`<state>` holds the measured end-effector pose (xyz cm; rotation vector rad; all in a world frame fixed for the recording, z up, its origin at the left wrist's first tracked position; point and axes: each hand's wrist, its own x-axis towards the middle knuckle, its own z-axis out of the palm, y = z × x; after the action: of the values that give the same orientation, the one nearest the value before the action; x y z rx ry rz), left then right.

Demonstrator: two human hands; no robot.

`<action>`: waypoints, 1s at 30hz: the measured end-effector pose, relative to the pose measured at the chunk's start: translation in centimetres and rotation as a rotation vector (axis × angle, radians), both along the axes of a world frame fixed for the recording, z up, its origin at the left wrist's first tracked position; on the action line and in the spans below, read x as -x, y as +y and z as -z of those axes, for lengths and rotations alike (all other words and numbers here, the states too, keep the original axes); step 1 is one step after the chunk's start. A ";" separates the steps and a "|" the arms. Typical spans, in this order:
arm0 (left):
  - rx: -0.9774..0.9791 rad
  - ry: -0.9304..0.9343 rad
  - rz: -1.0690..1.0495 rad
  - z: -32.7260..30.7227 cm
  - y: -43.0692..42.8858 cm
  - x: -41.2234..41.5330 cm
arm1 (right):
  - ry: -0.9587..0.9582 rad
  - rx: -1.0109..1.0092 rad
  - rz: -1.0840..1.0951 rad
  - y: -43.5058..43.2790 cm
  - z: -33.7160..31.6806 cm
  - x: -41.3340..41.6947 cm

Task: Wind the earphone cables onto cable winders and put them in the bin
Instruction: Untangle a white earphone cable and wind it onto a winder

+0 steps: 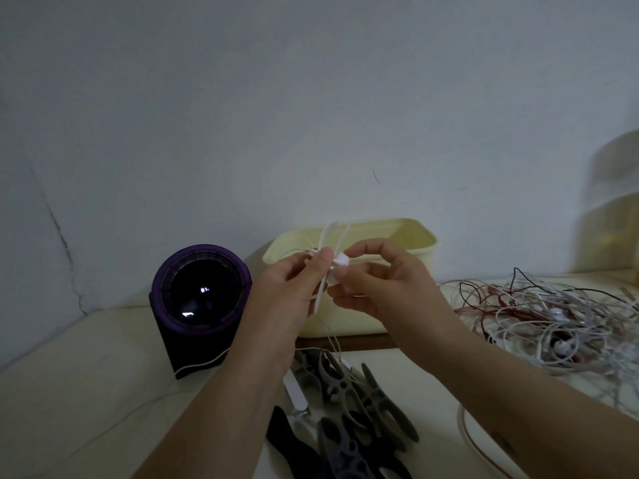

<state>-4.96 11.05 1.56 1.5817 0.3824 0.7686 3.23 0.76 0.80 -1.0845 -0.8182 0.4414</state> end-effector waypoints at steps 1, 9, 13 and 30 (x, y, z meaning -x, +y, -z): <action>-0.005 0.002 0.013 0.0 0.0 0.0 | 0.041 0.004 -0.037 0.0 -0.1 -0.1; -0.080 0.035 0.053 -0.7 0.8 0.4 | 0.021 0.040 -0.080 -0.4 -0.6 -0.6; -0.102 0.047 0.030 -0.8 0.7 0.6 | 0.004 0.005 -0.043 -0.1 -0.5 -0.4; -0.141 0.077 0.042 -0.6 0.6 0.7 | 0.092 0.024 -0.039 -0.2 -0.5 -0.7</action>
<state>-5.66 11.68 2.11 1.7495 0.3562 0.7173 3.98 0.60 1.25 -1.0642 -0.7555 0.5318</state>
